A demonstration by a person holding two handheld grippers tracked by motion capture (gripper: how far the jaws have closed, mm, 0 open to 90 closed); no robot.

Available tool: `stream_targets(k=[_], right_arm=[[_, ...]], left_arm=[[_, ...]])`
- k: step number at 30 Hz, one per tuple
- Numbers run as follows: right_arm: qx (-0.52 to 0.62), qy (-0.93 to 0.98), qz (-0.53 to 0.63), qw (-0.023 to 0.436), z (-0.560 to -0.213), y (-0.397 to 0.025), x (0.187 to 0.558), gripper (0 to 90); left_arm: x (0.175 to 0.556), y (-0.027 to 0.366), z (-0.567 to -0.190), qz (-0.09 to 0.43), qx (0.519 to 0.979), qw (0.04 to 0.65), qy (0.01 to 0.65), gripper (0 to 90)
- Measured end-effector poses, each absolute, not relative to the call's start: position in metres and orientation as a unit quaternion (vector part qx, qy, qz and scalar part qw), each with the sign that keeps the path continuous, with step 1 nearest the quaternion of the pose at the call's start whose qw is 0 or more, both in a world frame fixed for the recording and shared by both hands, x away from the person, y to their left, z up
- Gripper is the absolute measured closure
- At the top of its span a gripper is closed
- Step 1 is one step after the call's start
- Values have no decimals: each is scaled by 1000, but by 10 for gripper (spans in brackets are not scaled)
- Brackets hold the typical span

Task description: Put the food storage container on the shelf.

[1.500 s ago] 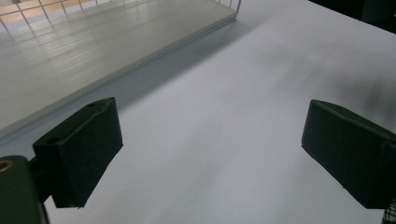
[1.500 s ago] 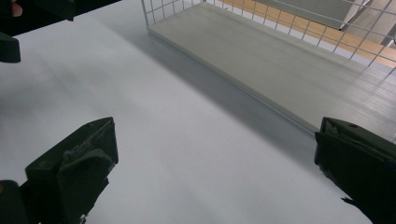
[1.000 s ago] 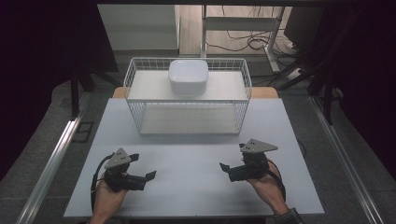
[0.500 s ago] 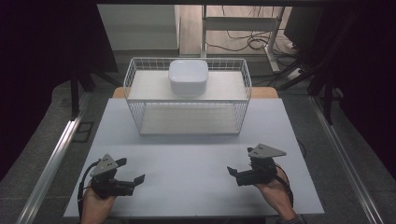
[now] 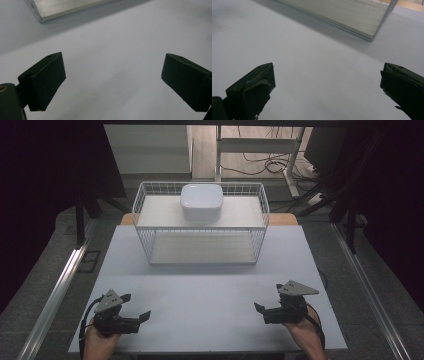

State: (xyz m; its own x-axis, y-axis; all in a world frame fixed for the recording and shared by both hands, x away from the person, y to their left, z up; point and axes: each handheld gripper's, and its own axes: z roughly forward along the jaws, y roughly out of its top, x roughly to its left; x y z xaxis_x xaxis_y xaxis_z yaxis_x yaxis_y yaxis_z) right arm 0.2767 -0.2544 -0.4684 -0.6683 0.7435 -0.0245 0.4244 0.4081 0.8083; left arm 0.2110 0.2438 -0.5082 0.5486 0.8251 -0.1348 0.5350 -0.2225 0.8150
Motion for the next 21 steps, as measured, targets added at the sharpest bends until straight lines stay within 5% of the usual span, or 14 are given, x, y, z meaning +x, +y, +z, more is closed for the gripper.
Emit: stream_targets(k=[21], right_arm=[[404,807,381,203,-491,-290,264,0]], left_arm=[[198,265,-528,150,757,418,479,38]])
